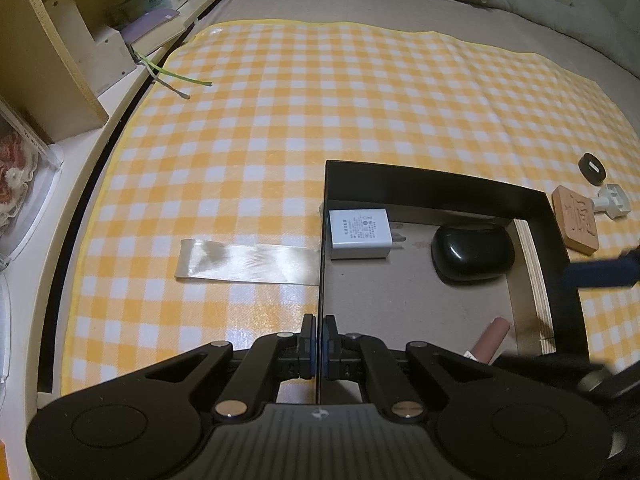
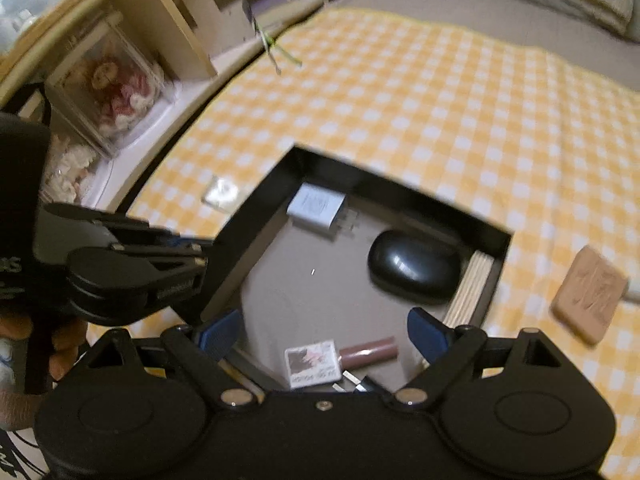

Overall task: Organize rigid objects
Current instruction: 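Carry the nail polish bottle with the right gripper into the box and release, then move the right gripper to the carved wooden tile and grasp it, then carry the wooden tile with the right gripper into the box and release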

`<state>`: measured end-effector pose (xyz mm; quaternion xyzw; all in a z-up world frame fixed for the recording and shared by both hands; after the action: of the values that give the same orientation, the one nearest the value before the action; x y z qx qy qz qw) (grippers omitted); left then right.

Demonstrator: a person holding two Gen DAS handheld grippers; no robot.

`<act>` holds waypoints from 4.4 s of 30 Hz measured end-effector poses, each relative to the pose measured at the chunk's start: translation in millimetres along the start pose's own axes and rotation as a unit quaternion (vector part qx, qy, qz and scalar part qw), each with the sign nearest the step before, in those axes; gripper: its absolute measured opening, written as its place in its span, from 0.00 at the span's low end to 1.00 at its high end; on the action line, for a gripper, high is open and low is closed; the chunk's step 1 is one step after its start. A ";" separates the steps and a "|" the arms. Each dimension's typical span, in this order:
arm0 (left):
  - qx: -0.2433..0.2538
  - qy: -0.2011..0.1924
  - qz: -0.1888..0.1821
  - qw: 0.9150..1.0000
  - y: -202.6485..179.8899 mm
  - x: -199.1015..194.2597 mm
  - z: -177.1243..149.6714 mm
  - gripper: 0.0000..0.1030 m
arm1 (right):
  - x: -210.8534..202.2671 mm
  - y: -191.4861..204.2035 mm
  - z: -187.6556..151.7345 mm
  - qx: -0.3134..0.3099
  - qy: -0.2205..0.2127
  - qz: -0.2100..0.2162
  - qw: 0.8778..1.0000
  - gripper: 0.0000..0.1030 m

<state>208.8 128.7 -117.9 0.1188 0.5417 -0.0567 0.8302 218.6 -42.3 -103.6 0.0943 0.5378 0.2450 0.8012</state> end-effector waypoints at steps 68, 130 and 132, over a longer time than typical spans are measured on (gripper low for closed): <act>0.041 0.017 0.026 0.999 -11.5 13.6 3.1 0.03 | -32.0 -159.4 57.3 0.233 -0.121 -0.124 0.957 0.64; 0.034 0.004 0.018 0.999 -3.4 4.0 -1.8 0.05 | -27.6 -44.6 45.0 0.140 -0.087 0.027 0.986 0.74; 0.034 0.004 0.018 0.999 -3.5 3.9 -1.8 0.05 | -37.8 -58.7 49.9 0.147 -0.111 0.014 0.983 0.74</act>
<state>208.0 126.0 -122.7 0.1571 0.5406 -0.0594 0.8243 269.6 -106.0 -76.9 0.2455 0.4742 0.1626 0.8297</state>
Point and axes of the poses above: each gripper's, at about its wrist camera, not at the fingertips, and x roughly the way its jaws point, y to its left, z to its top, the point moved 4 cm from there along x, roughly the way its jaws point, and after that the axes turned 12 degrees about x, right-handed, at the moved point
